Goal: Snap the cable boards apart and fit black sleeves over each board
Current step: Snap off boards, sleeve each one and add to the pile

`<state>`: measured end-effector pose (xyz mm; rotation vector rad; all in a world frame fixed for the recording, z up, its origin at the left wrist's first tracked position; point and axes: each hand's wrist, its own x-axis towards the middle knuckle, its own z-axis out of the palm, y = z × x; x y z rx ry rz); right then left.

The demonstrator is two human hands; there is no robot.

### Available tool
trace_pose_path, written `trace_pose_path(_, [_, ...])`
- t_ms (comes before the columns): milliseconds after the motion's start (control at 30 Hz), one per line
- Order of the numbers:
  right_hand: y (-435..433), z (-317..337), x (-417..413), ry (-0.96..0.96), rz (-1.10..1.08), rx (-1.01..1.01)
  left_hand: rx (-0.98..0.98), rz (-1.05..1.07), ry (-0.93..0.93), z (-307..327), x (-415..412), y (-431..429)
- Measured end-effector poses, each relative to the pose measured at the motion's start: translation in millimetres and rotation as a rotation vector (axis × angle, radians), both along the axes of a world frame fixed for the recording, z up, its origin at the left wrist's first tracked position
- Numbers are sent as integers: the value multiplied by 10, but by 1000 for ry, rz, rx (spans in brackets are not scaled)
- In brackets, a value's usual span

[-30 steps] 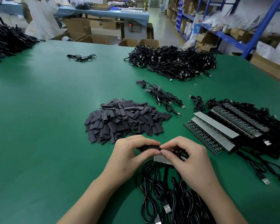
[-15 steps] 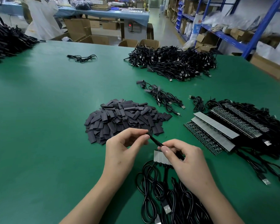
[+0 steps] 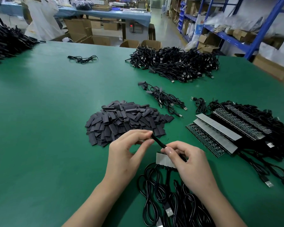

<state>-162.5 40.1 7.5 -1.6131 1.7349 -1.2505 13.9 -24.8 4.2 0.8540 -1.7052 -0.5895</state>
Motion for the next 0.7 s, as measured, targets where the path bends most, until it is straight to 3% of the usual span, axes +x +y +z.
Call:
trace_pose_path(233, [-11,8,-127,-284,181,81,0,-81,44,30,-2,30])
trace_pose_path(400, [-19,6,-119,-316,248,113,35,-113,51,16,4,25])
trace_pose_path(700, [-26,-7,-70,-332,159,99,149,-92,55,-5,18,11])
